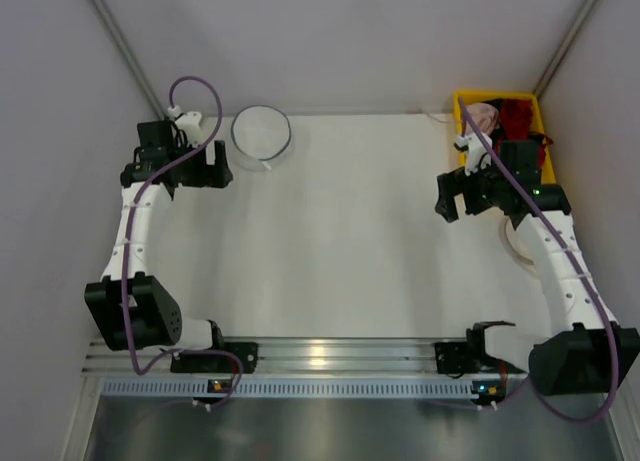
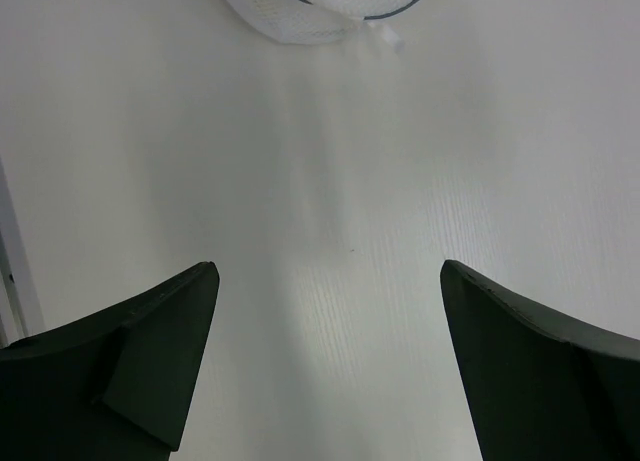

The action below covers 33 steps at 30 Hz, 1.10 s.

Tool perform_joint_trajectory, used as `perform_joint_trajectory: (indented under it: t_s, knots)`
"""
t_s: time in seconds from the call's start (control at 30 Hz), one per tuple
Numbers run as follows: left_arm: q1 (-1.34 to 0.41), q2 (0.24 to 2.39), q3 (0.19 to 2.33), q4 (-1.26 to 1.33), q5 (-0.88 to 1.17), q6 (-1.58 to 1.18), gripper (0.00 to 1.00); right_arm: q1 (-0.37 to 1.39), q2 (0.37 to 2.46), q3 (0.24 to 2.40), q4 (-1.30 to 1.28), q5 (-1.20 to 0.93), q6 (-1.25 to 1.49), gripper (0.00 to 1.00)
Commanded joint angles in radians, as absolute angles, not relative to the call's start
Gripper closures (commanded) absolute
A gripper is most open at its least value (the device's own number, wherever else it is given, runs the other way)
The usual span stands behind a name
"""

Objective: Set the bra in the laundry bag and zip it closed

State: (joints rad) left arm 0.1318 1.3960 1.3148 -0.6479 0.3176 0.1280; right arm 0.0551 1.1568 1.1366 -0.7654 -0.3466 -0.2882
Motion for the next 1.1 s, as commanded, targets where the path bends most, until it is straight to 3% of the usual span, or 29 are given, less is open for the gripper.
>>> perform_joint_trajectory:
  t_s: [0.0, 0.2, 0.6, 0.7, 0.93, 1.07]
  knots:
    - [0.133, 1.373, 1.33, -0.63, 0.383, 0.141, 0.02, 0.019, 1.141, 1.144, -0.825, -0.305, -0.31, 0.01]
    - [0.132, 1.404, 1.382, -0.632, 0.451, 0.118, 0.02, -0.112, 1.259, 1.226, -0.966, -0.233, -0.414, 0.01]
    - [0.133, 1.425, 1.408, -0.632, 0.567, 0.113, 0.02, -0.259, 1.347, 1.138, -0.919, 0.027, -0.56, 0.01]
    - [0.133, 1.422, 1.405, -0.632, 0.6, 0.132, 0.01, -0.259, 1.383, 1.103, -0.861, 0.086, -0.568, 0.06]
    - [0.132, 1.437, 1.427, -0.63, 0.638, 0.143, 0.02, -0.279, 1.506, 1.06, -0.721, 0.166, -0.623, 0.33]
    - [0.132, 1.448, 1.439, -0.63, 0.643, 0.146, 0.01, -0.291, 1.571, 1.046, -0.678, 0.178, -0.675, 0.38]
